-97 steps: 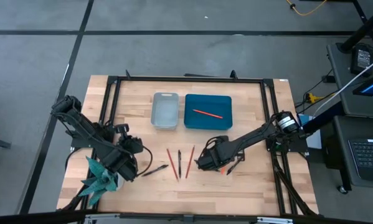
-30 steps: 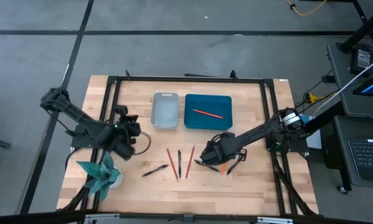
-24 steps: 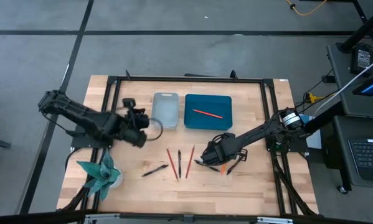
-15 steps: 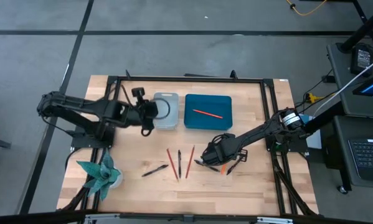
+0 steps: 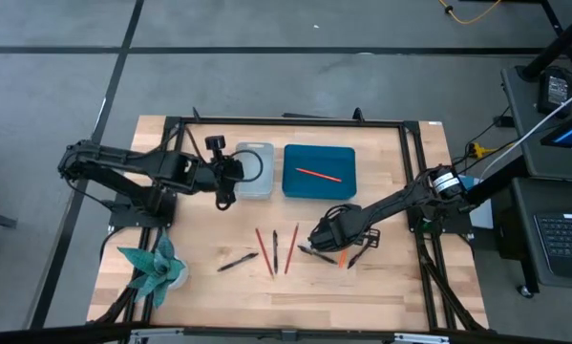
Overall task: Sort pens & pencils
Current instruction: Put the orange pencil into the blue bin
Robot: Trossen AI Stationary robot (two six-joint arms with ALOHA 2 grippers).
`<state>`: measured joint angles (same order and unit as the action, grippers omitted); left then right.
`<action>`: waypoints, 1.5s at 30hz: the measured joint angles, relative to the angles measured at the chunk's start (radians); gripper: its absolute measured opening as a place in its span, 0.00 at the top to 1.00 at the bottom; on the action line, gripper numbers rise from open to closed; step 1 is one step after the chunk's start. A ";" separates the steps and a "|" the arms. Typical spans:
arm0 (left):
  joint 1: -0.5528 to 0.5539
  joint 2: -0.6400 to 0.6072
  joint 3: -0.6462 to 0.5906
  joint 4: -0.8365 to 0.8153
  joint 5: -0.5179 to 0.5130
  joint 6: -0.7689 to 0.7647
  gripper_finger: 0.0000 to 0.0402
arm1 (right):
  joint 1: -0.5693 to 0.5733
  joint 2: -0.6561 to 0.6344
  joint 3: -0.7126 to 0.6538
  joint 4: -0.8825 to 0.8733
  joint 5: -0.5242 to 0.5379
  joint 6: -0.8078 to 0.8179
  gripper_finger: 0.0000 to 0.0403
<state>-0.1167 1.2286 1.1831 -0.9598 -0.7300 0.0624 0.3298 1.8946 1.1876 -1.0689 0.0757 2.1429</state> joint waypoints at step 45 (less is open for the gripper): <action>-0.013 0.001 -0.002 -0.053 -0.019 -0.009 1.00 | 0.000 0.000 -0.073 0.079 -0.043 -0.025 0.82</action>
<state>-0.1295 1.2297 1.1816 -1.0126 -0.7494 0.0532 0.3298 1.8942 1.1145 -0.9902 0.0325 2.1181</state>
